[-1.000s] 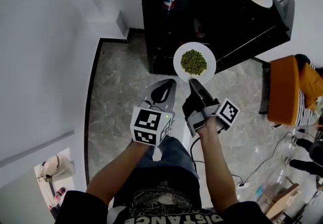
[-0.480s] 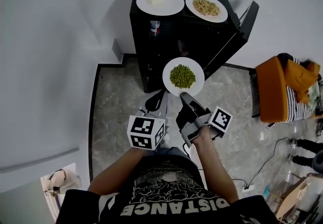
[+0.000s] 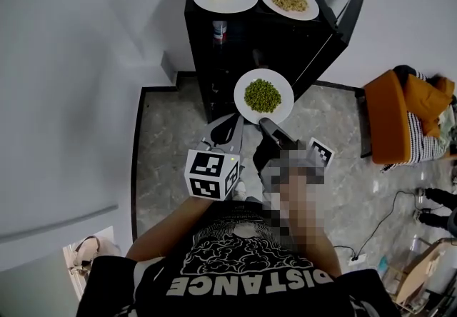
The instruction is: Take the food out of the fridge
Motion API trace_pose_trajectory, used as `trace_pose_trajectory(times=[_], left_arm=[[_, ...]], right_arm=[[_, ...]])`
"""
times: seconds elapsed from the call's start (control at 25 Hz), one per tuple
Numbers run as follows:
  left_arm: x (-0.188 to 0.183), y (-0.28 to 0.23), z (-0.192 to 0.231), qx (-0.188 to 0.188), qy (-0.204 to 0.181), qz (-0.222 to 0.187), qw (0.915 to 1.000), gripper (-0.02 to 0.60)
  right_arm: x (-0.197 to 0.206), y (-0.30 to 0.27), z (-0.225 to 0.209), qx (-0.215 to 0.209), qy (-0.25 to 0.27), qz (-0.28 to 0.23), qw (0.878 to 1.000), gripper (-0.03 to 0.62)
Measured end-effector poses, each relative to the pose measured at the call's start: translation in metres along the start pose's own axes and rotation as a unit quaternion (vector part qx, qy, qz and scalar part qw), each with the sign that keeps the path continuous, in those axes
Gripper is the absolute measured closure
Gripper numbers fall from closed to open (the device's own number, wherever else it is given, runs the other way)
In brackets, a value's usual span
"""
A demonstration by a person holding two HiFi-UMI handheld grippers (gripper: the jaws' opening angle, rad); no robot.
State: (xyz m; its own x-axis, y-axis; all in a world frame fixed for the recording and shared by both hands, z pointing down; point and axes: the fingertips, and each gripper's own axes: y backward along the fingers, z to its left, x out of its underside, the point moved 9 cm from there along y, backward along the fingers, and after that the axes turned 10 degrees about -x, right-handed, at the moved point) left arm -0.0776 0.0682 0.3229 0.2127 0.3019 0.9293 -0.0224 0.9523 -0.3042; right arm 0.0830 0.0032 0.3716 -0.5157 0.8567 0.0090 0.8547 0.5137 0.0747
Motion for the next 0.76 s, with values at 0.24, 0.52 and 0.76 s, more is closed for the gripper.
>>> trace_pose_trajectory(times=[0.24,0.52,0.76], left_arm=[[-0.0027,-0.0001,0.0017,0.003,0.001,-0.004,1.0,0.578],[-0.0034,-0.0001,0.0036,0.007,-0.001,-0.006,1.0,0.578],[-0.0026,0.001,0.0048,0.01,0.001,-0.005,0.9999,0.578]], right_arm=[[0.0009,-0.0021,0.0008,-0.003,0.0,-0.002,1.0,0.583],[0.0051,-0.0037,0.0019,-0.006,0.003,-0.004,1.0,0.583],[0.0085,-0.0023,0.0005,-0.005,-0.001,-0.007,1.0,0.583]])
